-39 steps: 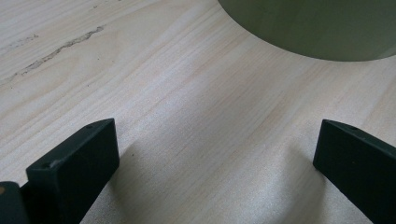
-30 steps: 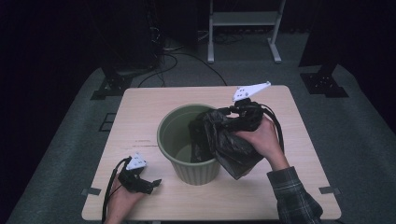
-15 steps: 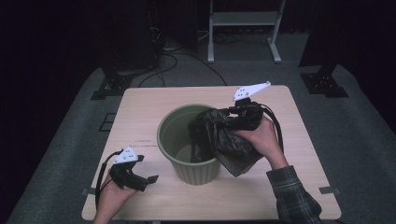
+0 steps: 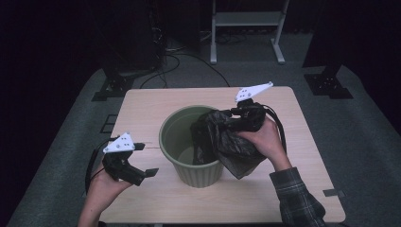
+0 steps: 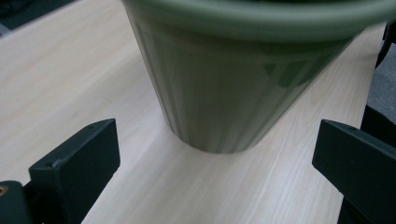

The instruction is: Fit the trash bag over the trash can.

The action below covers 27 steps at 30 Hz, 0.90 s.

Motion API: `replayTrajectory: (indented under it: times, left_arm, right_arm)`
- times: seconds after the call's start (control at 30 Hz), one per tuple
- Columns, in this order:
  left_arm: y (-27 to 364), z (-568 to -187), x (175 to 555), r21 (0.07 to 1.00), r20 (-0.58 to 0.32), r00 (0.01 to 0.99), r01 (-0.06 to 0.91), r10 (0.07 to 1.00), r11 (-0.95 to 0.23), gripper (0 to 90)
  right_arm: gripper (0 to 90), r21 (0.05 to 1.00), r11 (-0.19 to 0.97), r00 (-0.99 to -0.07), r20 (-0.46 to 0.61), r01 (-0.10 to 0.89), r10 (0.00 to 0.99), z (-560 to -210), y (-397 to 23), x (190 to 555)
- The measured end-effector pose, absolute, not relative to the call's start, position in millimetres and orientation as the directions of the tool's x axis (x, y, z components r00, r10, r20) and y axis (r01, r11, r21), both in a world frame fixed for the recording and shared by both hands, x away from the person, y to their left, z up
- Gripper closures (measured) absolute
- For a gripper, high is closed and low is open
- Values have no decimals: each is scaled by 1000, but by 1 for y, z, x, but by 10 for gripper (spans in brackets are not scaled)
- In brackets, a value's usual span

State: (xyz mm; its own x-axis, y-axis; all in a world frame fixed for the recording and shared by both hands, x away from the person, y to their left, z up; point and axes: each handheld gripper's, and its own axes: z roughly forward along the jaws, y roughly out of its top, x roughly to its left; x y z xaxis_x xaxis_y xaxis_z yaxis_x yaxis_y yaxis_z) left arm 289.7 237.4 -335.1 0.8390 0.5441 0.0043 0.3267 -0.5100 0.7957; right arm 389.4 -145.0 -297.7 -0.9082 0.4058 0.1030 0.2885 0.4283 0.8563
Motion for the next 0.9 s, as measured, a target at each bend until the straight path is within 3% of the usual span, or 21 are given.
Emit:
replayTrajectory:
  times: [0.17, 0.53, 0.83, 0.9]
  left_arm:
    - [233, -314, 293, 815, 23, 855, 284, 518, -504, 0]
    - [211, -290, 317, 830, 42, 896, 215, 441, -515, 0]
    - [189, -286, 337, 831, 43, 916, 189, 400, -523, 0]
    - [184, -285, 341, 834, 45, 922, 177, 384, -522, 34]
  right_arm:
    - [550, 852, 437, -910, 101, 288, 402, -296, -145, 389]
    - [844, 846, 451, -928, 123, 283, 352, -295, -145, 390]
    - [876, 851, 442, -944, 168, 284, 284, -295, -139, 393]
    - [876, 855, 439, -949, 170, 276, 266, -293, -137, 392]
